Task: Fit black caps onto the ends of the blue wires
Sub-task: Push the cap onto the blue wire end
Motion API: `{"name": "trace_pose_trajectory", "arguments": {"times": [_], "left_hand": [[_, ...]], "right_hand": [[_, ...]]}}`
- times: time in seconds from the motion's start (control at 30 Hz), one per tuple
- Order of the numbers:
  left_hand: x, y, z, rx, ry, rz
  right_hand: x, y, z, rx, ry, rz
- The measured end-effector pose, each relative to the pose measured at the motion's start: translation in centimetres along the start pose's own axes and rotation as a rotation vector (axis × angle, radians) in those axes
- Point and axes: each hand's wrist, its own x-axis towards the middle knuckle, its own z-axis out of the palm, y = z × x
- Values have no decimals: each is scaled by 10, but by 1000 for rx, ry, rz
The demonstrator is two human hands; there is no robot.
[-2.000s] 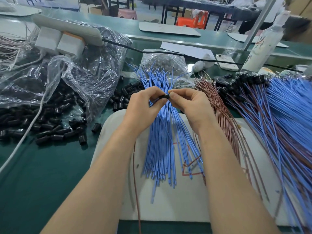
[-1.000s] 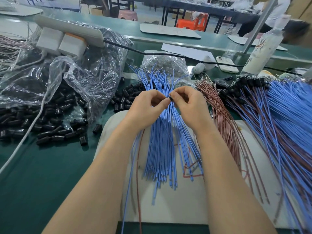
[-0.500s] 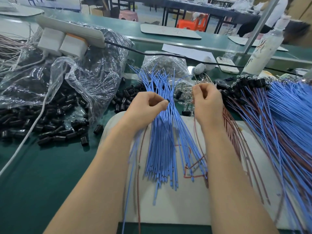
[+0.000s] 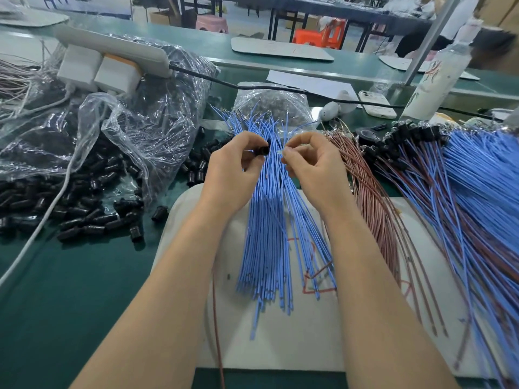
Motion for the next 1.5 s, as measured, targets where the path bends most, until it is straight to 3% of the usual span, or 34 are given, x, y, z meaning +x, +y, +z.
{"name": "trace_pose_trajectory", "arguments": {"times": [0.37,0.77,1.0,1.23,1.37,1.5], "left_hand": [[1,0,-1,-170,-27,-37],[-1,-1,2,-50,-37,27],[-3,0,4,120,-43,107],[-1,0,2,168,-69,51],[-2,-3,1,113,-152,-30],[-2,-3,0,102,-165,12]], "right_hand": [[-1,-4,3,-48,17,-183],[-5,-10,6,-242,71,-268],[-3,-7,4,-282,59,-207],[3,-1,-2,35,56,-27],[2,3,-2,103,19,41],[2,4,-5,147,5,82]]}}
